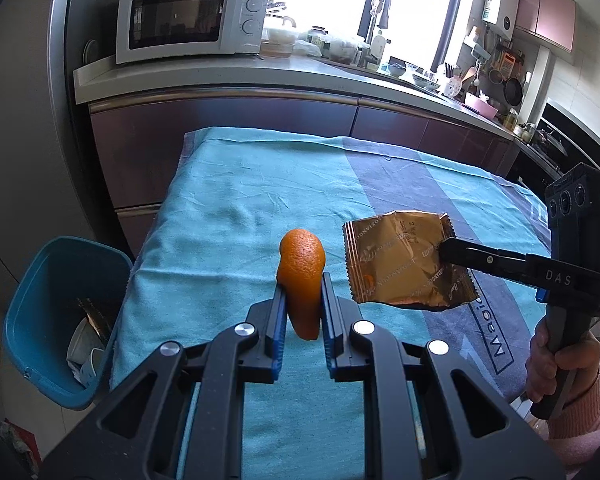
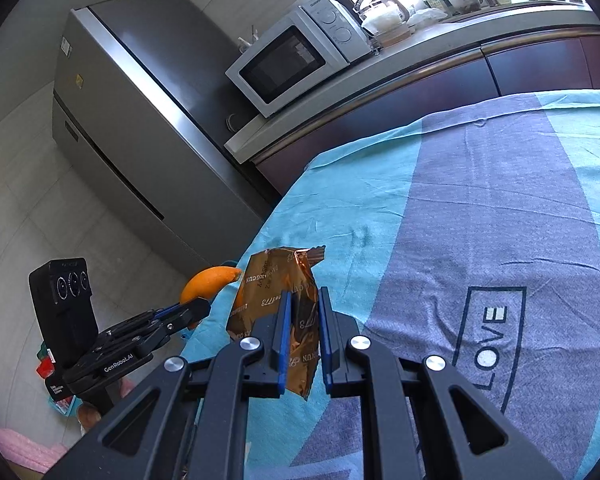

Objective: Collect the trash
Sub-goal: 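Lift and carry the orange peel and brown wrapper in both tools over the teal bin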

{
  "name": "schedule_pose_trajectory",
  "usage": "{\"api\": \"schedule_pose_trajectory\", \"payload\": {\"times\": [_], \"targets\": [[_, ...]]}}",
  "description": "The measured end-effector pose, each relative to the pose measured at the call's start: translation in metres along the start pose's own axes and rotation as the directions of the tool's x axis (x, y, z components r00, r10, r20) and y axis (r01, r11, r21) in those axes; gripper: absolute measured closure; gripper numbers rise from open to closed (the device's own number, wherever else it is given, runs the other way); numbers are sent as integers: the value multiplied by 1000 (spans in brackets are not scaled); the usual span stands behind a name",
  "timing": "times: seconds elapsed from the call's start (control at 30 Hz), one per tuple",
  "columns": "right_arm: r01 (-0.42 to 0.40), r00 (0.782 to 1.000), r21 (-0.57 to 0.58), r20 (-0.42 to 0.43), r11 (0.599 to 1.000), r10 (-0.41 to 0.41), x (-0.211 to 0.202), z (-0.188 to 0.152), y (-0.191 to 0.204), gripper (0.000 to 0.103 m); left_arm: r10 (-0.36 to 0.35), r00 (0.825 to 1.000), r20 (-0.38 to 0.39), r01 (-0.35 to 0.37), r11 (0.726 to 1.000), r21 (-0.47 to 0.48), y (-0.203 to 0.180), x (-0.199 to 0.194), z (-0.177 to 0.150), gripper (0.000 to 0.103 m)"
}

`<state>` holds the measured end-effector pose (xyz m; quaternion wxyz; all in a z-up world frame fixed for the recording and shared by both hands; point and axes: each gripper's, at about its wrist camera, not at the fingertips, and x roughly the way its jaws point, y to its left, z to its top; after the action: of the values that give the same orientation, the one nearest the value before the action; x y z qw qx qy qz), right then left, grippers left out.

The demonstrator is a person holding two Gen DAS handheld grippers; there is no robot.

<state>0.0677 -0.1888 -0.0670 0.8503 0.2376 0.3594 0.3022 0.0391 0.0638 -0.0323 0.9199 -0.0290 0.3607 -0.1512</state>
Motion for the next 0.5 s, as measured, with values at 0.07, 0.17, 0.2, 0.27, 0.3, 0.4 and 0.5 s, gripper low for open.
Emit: {"api": "schedule_pose_trajectory", "payload": {"times": [0.07,0.17,0.2,0.27,0.3,0.4,0.5], "targets": [[-2,1000,-3,-3,1000,2,2,1,1,91,2,1000,2,-2,1000,-7,3,-1,0,87],[-9,1000,-2,-5,1000,9,5,1,1,91,8,1000,5,-8,1000,-14,6,-3,1,87],[-10,1000,-2,-7,1000,10,6,1,1,91,11,1000,6,-11,1000,-16,7,-3,1,87],[-17,1000,-3,-11,1000,17,8,2,2,91,16,1000,8,-15,1000,-20,9,-5,1,87],[-18,1000,-5,-12,1000,18,8,2,2,91,17,1000,9,-17,1000,-23,10,-5,1,87],[-23,1000,-9,-17,1000,23,12,3,5,91,27,1000,11,-26,999,-31,14,-7,1,87],[-27,999,-13,-21,1000,27,15,5,7,91,35,999,12,-35,999,-40,18,-7,1,87]]}}
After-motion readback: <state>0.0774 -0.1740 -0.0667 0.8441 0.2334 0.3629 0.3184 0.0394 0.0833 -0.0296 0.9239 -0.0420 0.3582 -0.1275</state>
